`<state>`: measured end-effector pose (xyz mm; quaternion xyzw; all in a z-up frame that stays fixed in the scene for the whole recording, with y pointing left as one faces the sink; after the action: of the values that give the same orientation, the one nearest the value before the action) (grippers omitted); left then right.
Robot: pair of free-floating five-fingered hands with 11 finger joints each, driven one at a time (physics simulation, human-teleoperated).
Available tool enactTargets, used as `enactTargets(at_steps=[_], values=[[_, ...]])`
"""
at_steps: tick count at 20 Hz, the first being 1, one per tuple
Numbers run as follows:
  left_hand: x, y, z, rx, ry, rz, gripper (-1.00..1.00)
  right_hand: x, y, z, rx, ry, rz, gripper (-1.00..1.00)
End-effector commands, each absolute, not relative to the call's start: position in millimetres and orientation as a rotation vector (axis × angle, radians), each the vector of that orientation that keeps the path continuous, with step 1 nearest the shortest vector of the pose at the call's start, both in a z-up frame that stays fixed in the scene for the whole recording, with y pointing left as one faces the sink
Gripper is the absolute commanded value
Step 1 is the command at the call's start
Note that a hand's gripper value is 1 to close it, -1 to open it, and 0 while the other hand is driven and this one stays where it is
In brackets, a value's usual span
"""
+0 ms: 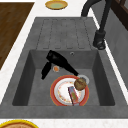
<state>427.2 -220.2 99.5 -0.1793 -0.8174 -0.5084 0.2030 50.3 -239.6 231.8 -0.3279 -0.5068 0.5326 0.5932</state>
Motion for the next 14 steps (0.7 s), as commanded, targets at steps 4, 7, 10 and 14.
enactTargets(at_steps=[4,7,10,14], values=[[414,-194,119,-0.512,-2.189,-1.528,-1.0,50,-240,232,-0.762,-1.178,1.238,0.0],[416,-178,117,-0.476,-2.162,-1.554,-1.0,50,-240,232,-0.762,-1.178,1.238,0.0],[420,-174,116,-0.488,-2.152,-1.632,-1.0,50,-240,232,-0.762,-1.178,1.238,0.0],[429,-176,109,-0.521,-2.096,-1.712,-1.0,50,-240,232,-0.762,-1.178,1.238,0.0]])
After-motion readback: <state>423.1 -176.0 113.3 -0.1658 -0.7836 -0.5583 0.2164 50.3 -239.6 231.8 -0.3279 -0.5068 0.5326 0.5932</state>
